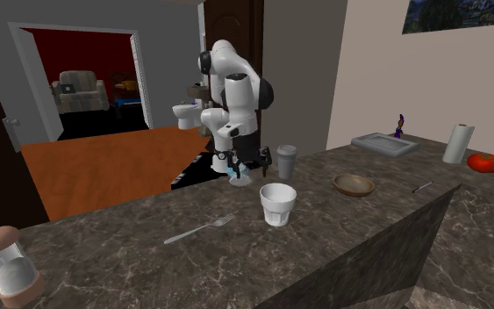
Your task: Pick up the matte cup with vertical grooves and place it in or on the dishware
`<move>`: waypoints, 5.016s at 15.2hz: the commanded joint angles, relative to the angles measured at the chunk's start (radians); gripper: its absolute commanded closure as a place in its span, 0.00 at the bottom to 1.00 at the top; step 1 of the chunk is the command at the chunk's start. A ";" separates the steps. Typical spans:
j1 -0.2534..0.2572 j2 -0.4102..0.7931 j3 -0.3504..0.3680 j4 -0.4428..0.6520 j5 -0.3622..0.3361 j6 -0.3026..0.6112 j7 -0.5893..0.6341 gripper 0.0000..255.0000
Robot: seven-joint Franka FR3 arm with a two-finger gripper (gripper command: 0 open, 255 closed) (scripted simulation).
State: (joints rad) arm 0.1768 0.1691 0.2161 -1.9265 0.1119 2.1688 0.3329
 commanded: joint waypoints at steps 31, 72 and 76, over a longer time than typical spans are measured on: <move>0.038 0.176 0.010 0.133 -0.019 0.059 0.043 1.00; 0.329 0.086 0.171 0.315 -0.116 -0.166 0.547 1.00; 0.400 0.133 0.193 0.385 -0.156 -0.187 0.646 1.00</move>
State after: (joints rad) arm 0.5575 0.2976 0.4021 -1.5536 -0.0354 1.9872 0.9499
